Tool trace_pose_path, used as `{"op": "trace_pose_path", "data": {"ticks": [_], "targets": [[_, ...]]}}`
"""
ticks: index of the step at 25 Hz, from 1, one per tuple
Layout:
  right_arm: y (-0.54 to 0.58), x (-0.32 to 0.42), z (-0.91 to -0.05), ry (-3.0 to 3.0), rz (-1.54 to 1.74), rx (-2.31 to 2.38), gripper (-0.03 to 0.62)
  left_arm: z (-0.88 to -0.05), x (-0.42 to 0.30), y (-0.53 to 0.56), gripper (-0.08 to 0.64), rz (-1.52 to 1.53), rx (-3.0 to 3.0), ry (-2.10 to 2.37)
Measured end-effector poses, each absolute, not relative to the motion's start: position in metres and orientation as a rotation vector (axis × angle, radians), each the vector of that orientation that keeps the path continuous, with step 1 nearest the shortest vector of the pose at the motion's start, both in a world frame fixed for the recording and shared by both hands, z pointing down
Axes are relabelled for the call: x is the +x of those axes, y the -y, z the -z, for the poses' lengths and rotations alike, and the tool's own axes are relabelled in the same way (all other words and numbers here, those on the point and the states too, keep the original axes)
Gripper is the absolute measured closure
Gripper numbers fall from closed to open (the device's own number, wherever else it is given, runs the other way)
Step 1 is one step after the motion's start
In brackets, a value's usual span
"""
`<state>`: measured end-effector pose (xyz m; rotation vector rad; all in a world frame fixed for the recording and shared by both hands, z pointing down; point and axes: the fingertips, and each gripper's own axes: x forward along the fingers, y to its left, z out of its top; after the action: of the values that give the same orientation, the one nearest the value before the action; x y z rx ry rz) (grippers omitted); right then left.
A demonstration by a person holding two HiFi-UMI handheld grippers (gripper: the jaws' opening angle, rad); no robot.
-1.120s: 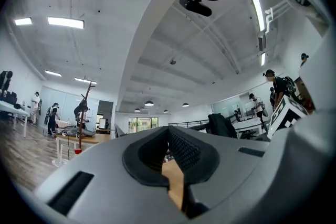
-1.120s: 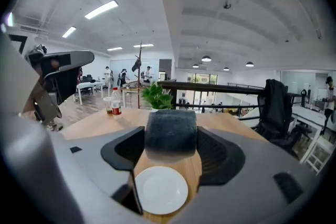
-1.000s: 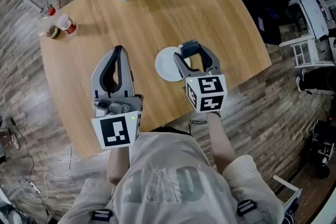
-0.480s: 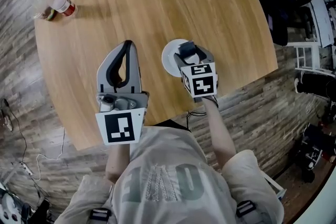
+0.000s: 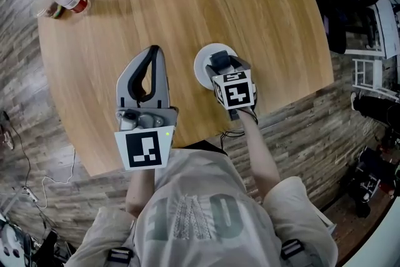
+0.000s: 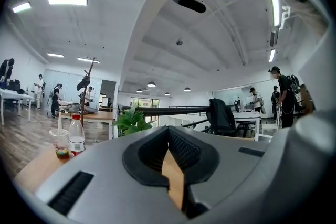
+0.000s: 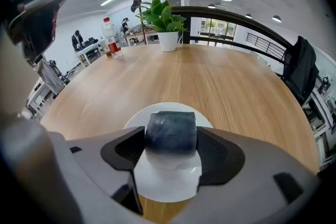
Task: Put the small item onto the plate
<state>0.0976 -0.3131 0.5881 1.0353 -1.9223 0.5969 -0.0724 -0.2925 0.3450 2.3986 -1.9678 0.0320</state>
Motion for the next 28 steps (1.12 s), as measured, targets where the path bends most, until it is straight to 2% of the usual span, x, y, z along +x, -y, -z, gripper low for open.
{"op": "trace_pose_path", "data": {"ticks": [21,24,28], "targets": [[0.320,0.091,-0.600,1.963,-0.571,1.073,0.278,-0.341,-0.072,0.292,0.551,-0.044,2.425,1.986],[0.326,0.089,-0.578,2.020,-0.537,1.132,0.278,-0.336,-0.069,0.288,0.551,-0.045,2.447,1.991],[0.336,0.088,-0.507,2.166,-0.514,1.251,0.278,-0.317,-0.064,0.284,0.551,-0.014,2.491,2.009]]}}
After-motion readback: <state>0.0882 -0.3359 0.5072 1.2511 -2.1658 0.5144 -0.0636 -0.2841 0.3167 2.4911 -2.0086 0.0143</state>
